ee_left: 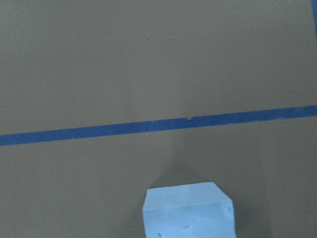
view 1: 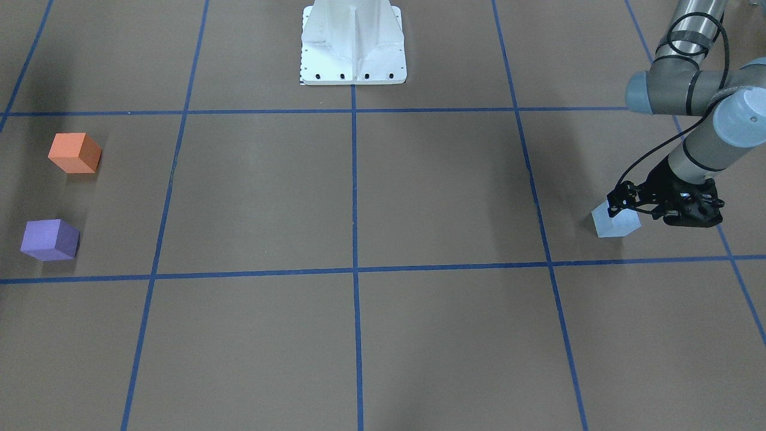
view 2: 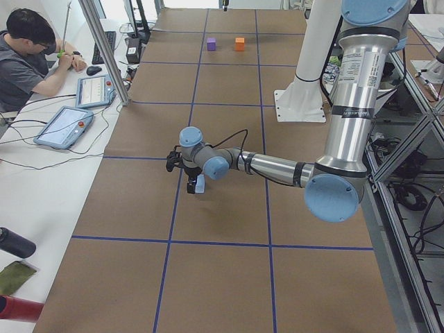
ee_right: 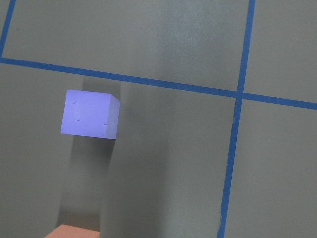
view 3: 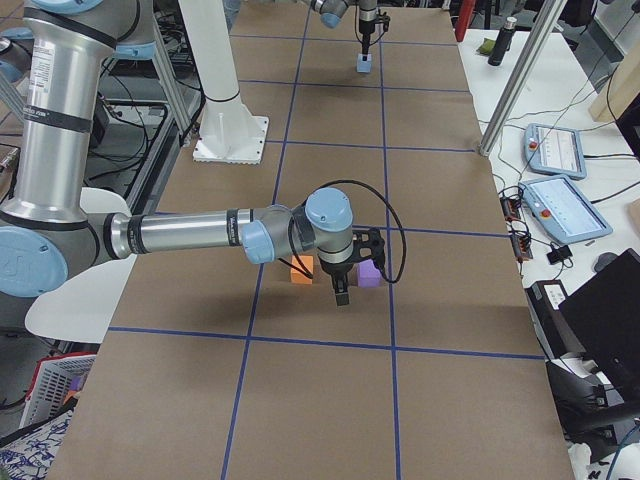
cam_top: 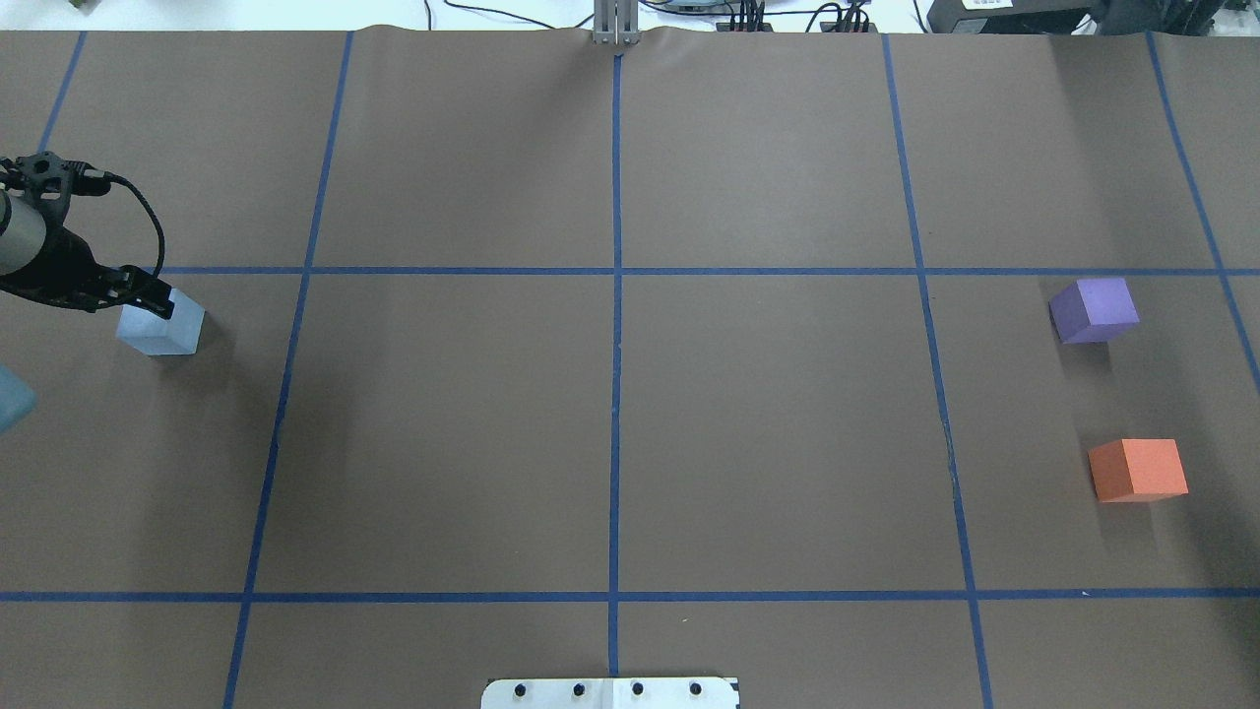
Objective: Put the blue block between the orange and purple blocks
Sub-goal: 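Lower the left gripper onto the light blue cube and close it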
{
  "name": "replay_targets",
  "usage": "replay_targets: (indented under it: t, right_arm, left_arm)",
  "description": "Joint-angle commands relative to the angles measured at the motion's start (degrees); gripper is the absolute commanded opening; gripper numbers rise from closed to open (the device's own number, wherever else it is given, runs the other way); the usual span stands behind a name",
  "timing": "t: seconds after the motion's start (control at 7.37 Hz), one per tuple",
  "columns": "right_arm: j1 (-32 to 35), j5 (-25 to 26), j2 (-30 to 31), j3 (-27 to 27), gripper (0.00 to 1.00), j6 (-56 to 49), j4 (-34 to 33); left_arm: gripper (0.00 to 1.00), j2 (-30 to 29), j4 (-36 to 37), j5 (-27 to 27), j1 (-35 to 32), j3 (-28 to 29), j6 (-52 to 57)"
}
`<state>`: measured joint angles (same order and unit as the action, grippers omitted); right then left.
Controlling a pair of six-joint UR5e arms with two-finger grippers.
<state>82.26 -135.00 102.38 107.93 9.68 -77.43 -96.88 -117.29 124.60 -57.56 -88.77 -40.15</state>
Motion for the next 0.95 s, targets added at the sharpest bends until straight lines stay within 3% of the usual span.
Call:
replay_targets:
  t: [0.0,0.81]
  right_arm:
    - [0.00,0.00,0.01,0.00,1.00,-0.01,0.00]
    - [-0.09,0.00,0.01,-0.27,1.00,-0.01,0.00]
  left_arm:
    - [1.00,-0.41,-1.62,-0.06,1.56,0.53,-3.08]
    - [1.00,-1.20,-1.27,0.38,1.93,-0.09,-4.59]
